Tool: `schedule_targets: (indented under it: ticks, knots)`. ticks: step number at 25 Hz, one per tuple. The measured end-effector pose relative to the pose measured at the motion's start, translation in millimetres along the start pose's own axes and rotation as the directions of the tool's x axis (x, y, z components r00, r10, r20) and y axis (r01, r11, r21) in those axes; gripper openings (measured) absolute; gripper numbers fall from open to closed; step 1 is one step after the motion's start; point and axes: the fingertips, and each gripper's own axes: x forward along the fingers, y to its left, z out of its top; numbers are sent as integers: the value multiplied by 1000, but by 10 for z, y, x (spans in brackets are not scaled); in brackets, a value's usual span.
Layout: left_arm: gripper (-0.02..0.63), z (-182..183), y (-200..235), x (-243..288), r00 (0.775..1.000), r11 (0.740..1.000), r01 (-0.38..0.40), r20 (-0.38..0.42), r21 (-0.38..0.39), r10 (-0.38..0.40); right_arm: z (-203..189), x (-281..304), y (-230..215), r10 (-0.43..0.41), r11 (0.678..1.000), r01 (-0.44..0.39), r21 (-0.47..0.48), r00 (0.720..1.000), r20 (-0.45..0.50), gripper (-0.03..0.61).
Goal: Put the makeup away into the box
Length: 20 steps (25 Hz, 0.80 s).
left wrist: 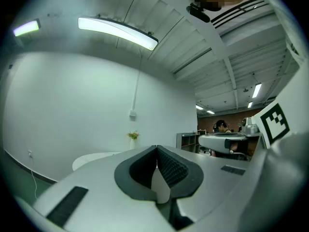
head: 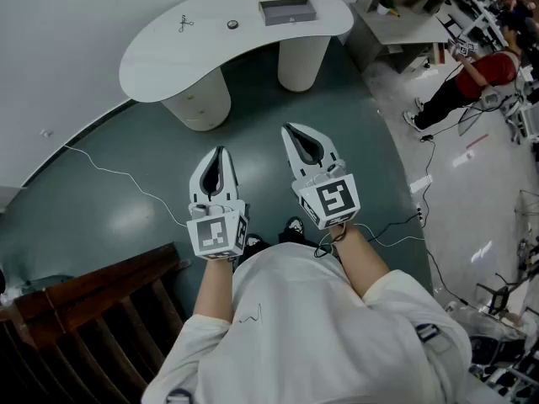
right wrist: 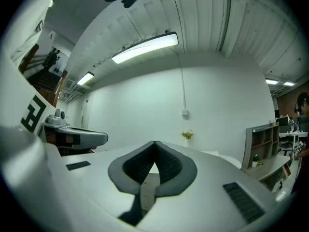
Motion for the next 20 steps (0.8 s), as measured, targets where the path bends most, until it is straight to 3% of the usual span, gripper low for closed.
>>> schedule_targets:
  ticks: [5, 12, 20]
  knots:
    - [17, -87, -39, -40, 1000, 1000, 7, -26, 13, -6, -57, -33, 77, 38, 999, -38, -16, 999, 0, -2]
    - [17, -276, -66, -183, 997, 1000, 15, -73, -26, -17, -237, -167, 177, 55, 998, -55, 11, 998, -28, 0]
    - [17, -223, -179, -205, 997, 999, 44, -57, -18, -45, -212, -253, 188, 50, 999, -50, 5, 999, -19, 0]
